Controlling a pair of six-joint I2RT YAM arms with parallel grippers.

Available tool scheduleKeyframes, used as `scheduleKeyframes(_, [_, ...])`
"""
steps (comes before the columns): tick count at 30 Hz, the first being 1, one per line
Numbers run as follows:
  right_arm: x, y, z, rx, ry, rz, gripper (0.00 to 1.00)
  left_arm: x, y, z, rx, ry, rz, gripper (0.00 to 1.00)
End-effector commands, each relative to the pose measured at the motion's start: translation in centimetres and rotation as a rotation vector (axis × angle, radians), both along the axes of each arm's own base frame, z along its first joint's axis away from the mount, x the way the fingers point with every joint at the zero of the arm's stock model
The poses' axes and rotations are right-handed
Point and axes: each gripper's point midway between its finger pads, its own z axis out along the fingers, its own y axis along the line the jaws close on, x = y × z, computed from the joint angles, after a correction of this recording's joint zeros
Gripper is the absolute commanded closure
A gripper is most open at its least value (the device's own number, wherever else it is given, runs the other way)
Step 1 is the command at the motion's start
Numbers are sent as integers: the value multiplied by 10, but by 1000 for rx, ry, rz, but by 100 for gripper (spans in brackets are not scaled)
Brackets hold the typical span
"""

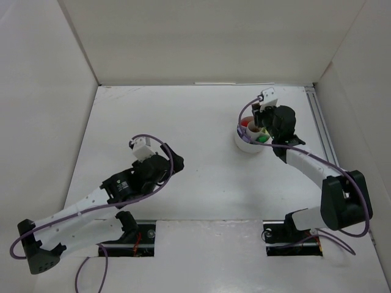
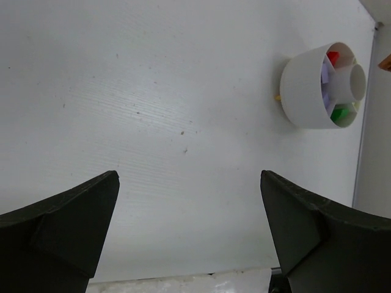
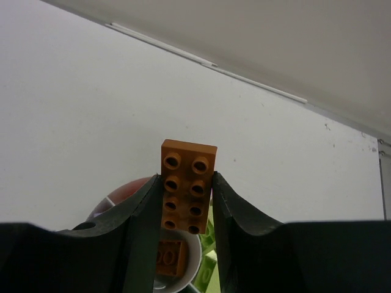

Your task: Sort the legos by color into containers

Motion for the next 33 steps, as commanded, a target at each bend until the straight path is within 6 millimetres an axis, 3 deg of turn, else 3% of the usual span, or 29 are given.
scheduleKeyframes(1, [10,13,37,26,-138,86,72,13,-4,14,32,-39,18,0])
scheduleKeyframes(5, [7,4,13,53,-100,69,71,18,-13,19,35,-42,4,0])
scheduleKeyframes(14, [-3,5,8,79,-92,89,64,17,-15,20,24,-49,-7,0])
scheduleKeyframes(15, [-3,5,8,79,-92,89,58,17,-15,20,24,-49,-7,0])
scheduleKeyframes(21, [-3,2,12,81,-101,89,39,16,-14,24,9,-60,-7,0])
scheduleKeyframes(26, [-7,3,15,92,-106,98,36,17,-14,28,1,-65,-7,0])
scheduleKeyframes(27, [-11,3,23,103,-120,98,33,17,-15,26,16,-62,-11,0])
scheduleKeyframes(31, [-21,-8,40,164,-85,25,12,25,-12,21,68,-19,-1,0])
scheduleKeyframes(32, [-23,-18,43,177,-73,-36,1,26,-14,14,80,9,-21,0])
scheduleKeyframes(33, [-24,-25,50,200,-68,-83,0,31,-15,15,81,17,-31,0])
